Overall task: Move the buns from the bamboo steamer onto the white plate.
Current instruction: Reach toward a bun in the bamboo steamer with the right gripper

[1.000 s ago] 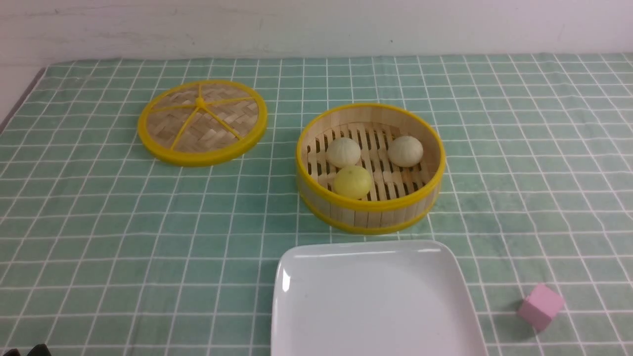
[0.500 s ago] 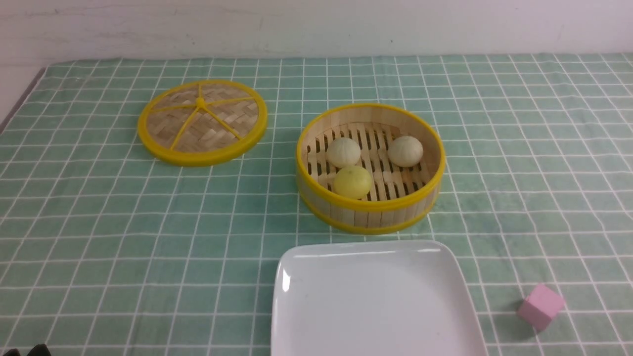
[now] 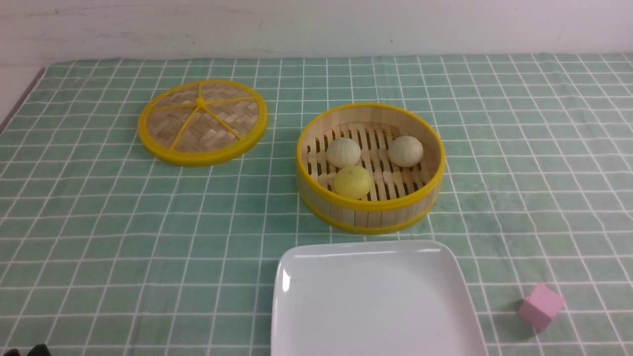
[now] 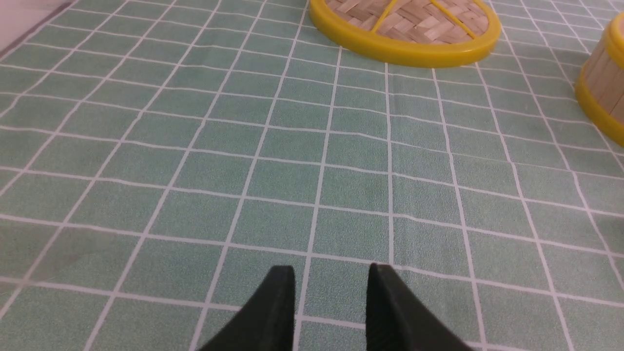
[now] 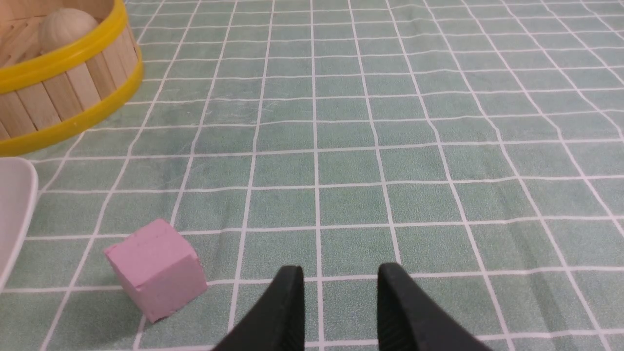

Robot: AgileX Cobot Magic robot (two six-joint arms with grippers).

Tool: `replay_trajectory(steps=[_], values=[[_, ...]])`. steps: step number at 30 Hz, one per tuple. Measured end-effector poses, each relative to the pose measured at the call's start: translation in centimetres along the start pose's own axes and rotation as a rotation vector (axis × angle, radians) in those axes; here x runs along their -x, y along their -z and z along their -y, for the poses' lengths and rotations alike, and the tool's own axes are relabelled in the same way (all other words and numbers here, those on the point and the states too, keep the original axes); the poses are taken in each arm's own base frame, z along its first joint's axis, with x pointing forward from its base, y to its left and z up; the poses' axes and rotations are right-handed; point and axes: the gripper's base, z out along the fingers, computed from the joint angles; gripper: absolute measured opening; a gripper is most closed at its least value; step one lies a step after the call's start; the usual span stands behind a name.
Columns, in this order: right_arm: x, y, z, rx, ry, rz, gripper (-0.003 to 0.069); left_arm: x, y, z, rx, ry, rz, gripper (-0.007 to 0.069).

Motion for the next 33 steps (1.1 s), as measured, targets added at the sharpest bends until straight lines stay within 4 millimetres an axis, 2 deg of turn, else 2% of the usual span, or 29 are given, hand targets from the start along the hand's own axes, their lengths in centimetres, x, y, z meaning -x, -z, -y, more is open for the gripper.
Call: replay_trajectory(steps=[9, 12, 13, 14, 17, 21, 26, 30, 33], values=[[0.0, 0.0, 0.0, -0.001, 0.002, 0.001, 0.0239, 0.0, 0.0, 0.0, -0.003, 0.016, 0.0, 0.024], [0.1, 0.0, -0.3, 0.03, -0.135, 0.009, 0.0239, 0.0, 0.0, 0.5, -0.057, 0.26, -0.006, 0.024], [0.1, 0.0, -0.3, 0.03, -0.145, 0.009, 0.0239, 0.0, 0.0, 0.5, -0.057, 0.27, -0.005, 0.024], [0.1, 0.0, -0.6, 0.071, -0.32, 0.004, 0.0239, 0.0, 0.0, 0.9, -0.103, 0.477, -0.019, 0.024], [0.1, 0.0, -1.2, 0.14, -0.639, -0.02, 0.0239, 0.2, 0.1, 1.7, -0.182, 0.867, -0.059, 0.024], [0.1, 0.1, -1.7, 0.188, -0.847, -0.043, 0.0239, 0.4, 0.2, 2.1, -0.235, 1.111, -0.087, 0.024], [0.1, 0.1, -1.8, 0.201, -0.9, -0.051, 0.0239, 0.6, 0.2, 2.1, -0.247, 1.156, -0.069, 0.0239], [0.5, 0.2, -1.8, 0.207, -0.879, -0.041, 0.0204, 1.0, 0.4, 2.2, -0.257, 1.097, -0.058, 0.02], [3.1, 1.4, -2.0, 0.245, -0.767, 0.046, 0.0111, 3.5, 1.7, 2.7, -0.308, 0.942, -0.004, 0.011]])
